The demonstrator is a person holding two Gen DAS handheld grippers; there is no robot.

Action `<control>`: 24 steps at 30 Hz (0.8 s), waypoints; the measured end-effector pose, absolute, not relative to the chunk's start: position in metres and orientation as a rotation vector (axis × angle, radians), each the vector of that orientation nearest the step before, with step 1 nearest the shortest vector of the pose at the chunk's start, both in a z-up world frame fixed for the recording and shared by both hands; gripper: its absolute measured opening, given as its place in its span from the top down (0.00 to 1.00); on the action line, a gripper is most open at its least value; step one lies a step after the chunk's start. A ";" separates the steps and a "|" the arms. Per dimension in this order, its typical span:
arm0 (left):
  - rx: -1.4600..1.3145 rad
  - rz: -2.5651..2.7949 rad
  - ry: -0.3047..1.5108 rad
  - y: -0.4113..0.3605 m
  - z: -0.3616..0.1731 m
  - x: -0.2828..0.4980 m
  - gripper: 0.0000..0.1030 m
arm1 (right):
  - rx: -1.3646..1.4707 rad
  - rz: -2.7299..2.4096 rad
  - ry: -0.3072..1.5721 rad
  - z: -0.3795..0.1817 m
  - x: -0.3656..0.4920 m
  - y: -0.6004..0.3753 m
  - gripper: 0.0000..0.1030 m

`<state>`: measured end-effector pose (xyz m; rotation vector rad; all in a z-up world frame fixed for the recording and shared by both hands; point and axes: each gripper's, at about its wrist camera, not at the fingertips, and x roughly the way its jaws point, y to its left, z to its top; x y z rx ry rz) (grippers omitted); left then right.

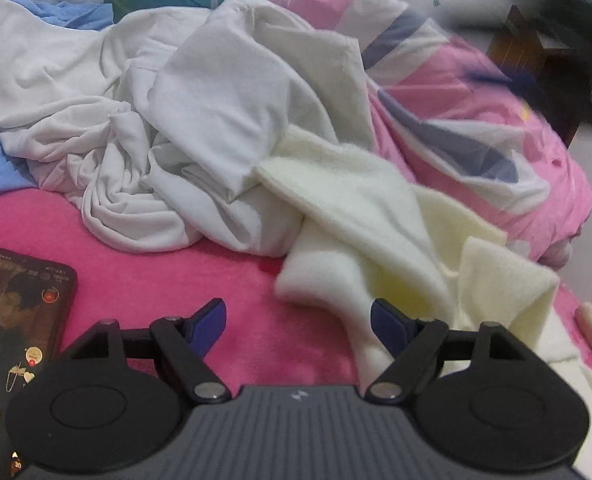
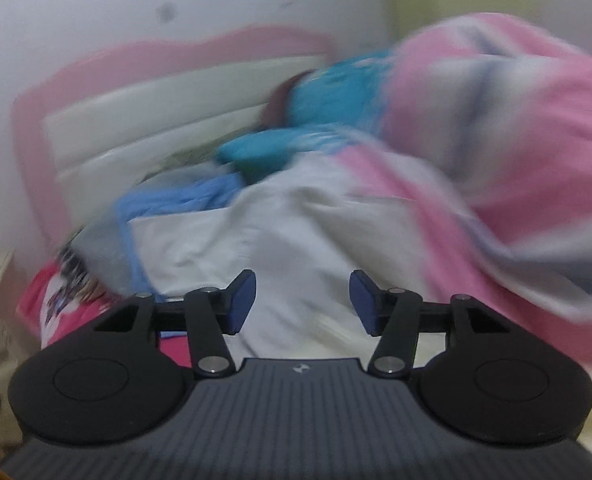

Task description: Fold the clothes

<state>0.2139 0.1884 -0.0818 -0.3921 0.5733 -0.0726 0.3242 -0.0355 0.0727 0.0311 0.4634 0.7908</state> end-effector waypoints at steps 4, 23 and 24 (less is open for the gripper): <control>-0.416 -0.094 0.460 0.188 -0.061 0.197 0.22 | 0.080 0.611 0.501 0.046 0.287 -0.112 0.51; -0.139 -0.257 0.645 0.087 -0.079 0.251 0.34 | 0.151 0.497 0.702 -0.074 0.299 -0.159 0.56; -0.140 -0.239 0.641 0.089 -0.079 0.253 0.34 | 0.170 0.495 0.703 -0.075 0.303 -0.160 0.56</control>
